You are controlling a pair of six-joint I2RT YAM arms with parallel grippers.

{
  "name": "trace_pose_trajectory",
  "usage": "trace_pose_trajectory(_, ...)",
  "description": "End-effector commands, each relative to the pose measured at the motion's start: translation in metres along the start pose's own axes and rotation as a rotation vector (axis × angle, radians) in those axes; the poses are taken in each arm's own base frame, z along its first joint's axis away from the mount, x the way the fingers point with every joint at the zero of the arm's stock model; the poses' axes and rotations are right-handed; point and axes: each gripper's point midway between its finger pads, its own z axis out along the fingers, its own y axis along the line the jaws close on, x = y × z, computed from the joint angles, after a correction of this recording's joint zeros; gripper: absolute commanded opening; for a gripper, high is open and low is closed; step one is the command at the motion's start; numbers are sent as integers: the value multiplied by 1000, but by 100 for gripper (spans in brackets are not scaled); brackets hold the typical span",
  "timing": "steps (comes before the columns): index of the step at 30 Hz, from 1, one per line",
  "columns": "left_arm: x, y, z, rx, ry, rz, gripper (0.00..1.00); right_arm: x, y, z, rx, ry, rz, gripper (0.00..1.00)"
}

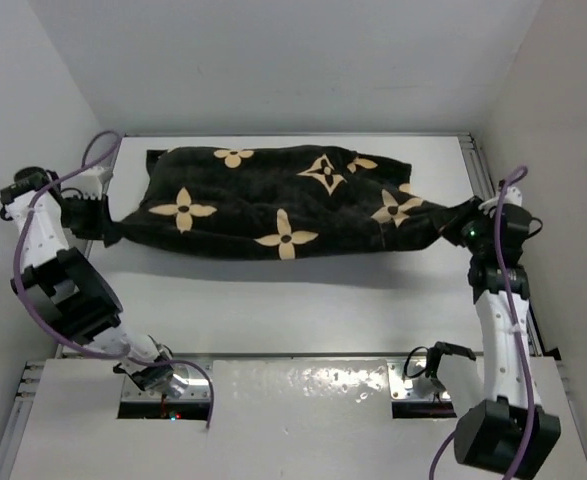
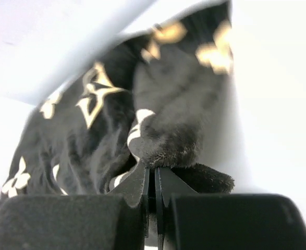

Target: Put the pillow into the pillowcase

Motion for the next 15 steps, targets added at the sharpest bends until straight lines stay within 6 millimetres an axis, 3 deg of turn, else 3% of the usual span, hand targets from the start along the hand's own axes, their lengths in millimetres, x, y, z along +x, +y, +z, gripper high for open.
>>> trace_pose_trajectory(1,-38,-23,-62,-63,-173,92,0,-67,50,-35,-88,-179,-124,0)
trace_pose_trajectory(3,-51,-33,-92,-106,-224,132,0,-88,67,-52,-108,-232,-156,0)
trace_pose_trajectory(4,-57,-37,-103,-114,-252,152,0,-109,86,-67,-136,-289,-180,0)
trace_pose_trajectory(6,-76,-41,-140,-194,-324,184,0,-131,104,-85,-143,-352,-203,0)
trace_pose_trajectory(10,-112,-51,-226,-439,-516,198,0,-190,155,-147,-180,-590,-244,0)
trace_pose_trajectory(11,-129,-56,-255,-526,-593,241,0,-199,161,-157,-176,-626,-262,0)
trace_pose_trajectory(13,-138,-69,-291,-626,-689,211,0,-221,180,-188,-164,-709,-287,0)
trace_pose_trajectory(15,-151,-80,-326,-725,-788,232,0,-228,184,-204,-126,-733,-303,0)
